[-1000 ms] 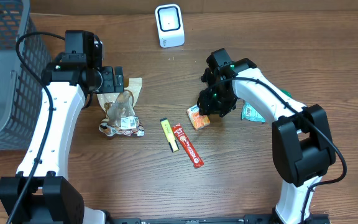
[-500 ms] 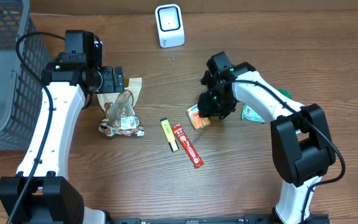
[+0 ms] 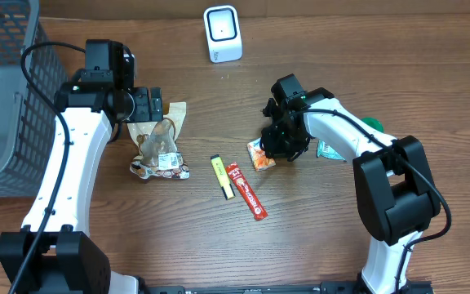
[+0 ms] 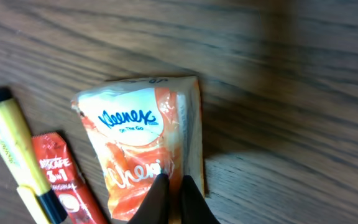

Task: Scan the item barcode
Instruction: 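Lift the Kleenex pack and turn it with the right gripper, then raise the Kleenex pack upward with the right gripper, then hold the Kleenex pack under the white scanner with the right gripper, then carry the Kleenex pack right and release it on the table, then move the right gripper to the red Nescafe stick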

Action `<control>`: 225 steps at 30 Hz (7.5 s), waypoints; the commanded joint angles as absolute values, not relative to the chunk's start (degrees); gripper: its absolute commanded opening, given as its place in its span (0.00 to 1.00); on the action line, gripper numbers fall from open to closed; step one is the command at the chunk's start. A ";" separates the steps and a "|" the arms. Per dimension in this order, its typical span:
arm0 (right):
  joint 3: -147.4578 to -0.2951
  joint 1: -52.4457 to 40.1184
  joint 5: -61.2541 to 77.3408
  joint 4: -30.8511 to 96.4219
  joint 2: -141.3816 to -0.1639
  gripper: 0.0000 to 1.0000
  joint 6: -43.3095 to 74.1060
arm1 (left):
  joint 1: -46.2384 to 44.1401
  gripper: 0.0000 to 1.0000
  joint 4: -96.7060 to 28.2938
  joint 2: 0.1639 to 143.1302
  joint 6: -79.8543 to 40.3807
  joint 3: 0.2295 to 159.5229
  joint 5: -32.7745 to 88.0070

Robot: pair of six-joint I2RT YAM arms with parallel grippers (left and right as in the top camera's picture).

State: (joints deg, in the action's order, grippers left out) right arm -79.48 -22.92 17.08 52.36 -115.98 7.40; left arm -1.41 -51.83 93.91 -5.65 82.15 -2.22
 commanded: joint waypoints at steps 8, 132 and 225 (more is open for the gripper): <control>-79.57 -18.98 46.35 52.21 -114.87 0.04 -1.98 | -1.52 1.00 -51.79 94.08 -5.34 83.13 -2.52; -128.60 -31.09 -21.58 35.51 -120.64 0.04 -9.80 | -1.56 1.00 -51.79 94.08 -5.34 83.13 -2.52; -93.21 -34.48 15.53 81.03 -119.55 0.37 17.82 | -1.56 1.00 -51.79 94.08 -5.34 83.13 -2.52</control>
